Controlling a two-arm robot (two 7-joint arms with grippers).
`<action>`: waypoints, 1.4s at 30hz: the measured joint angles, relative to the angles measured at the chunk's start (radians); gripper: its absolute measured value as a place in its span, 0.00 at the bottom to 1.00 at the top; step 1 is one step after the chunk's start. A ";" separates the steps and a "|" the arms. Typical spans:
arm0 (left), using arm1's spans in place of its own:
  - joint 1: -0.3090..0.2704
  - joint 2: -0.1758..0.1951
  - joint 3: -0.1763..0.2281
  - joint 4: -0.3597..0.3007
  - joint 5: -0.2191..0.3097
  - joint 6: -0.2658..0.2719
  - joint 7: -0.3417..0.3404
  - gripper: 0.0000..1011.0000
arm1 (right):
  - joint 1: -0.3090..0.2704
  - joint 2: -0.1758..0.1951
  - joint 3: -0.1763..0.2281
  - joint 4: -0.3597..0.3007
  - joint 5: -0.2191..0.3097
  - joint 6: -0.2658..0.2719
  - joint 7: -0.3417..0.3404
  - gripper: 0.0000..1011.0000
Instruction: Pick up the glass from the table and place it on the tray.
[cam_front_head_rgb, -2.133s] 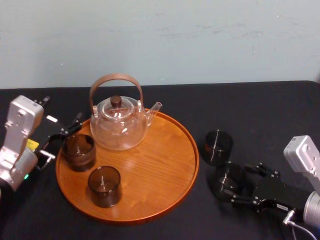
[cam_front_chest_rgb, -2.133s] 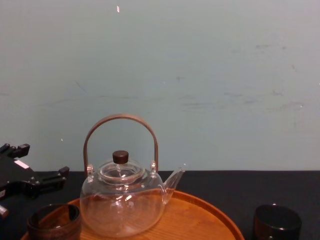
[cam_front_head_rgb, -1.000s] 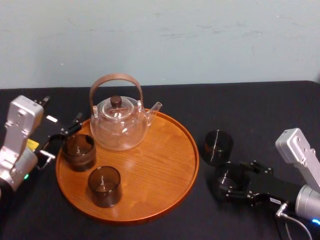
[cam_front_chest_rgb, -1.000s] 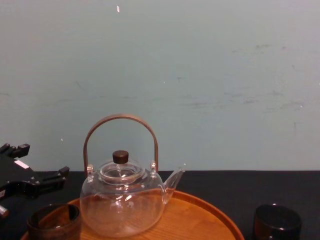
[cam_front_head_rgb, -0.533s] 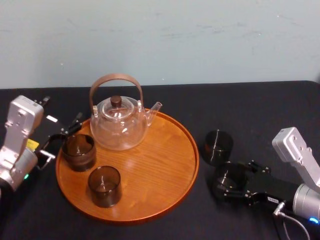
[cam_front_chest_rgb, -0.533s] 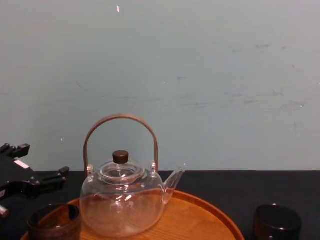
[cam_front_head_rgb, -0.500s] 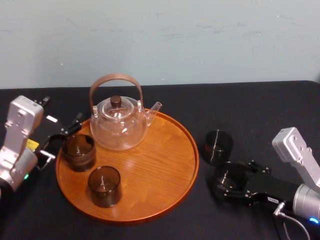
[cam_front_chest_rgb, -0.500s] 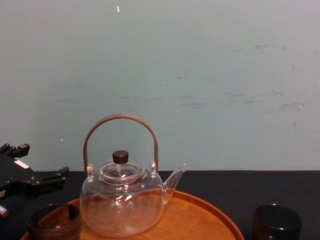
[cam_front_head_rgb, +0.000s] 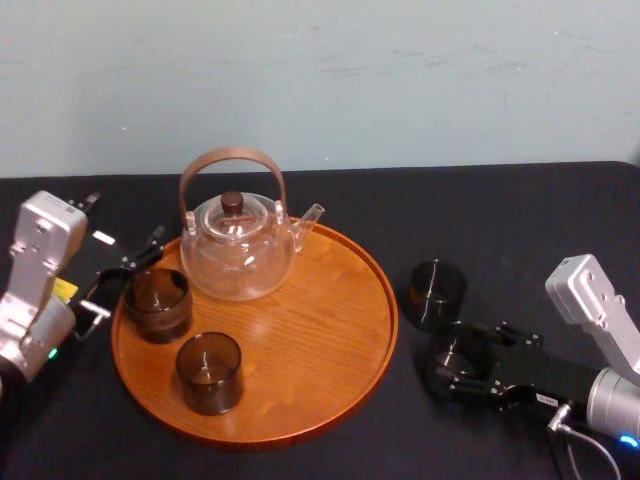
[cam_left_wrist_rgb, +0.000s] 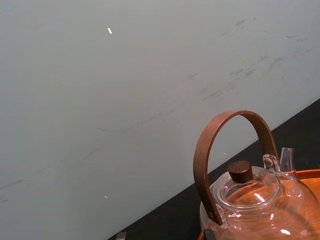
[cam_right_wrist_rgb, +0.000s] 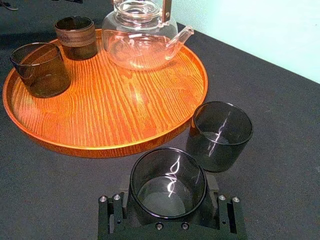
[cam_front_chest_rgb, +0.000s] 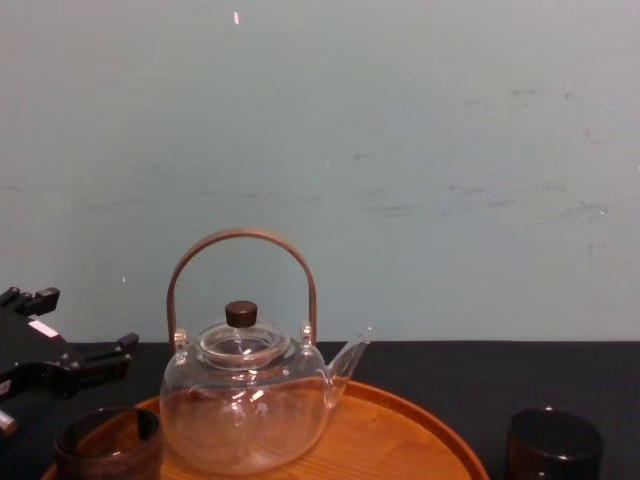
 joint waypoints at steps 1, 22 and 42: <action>0.000 0.000 0.000 0.000 0.000 0.000 0.000 0.99 | 0.000 0.000 0.000 0.000 0.000 0.000 0.000 0.89; 0.000 0.000 0.000 0.000 0.000 0.000 0.000 0.99 | -0.001 0.000 0.001 -0.001 0.000 -0.001 0.000 0.89; 0.000 0.000 0.000 0.000 0.000 0.000 0.000 0.99 | 0.010 0.044 0.009 -0.059 0.066 -0.020 0.058 0.89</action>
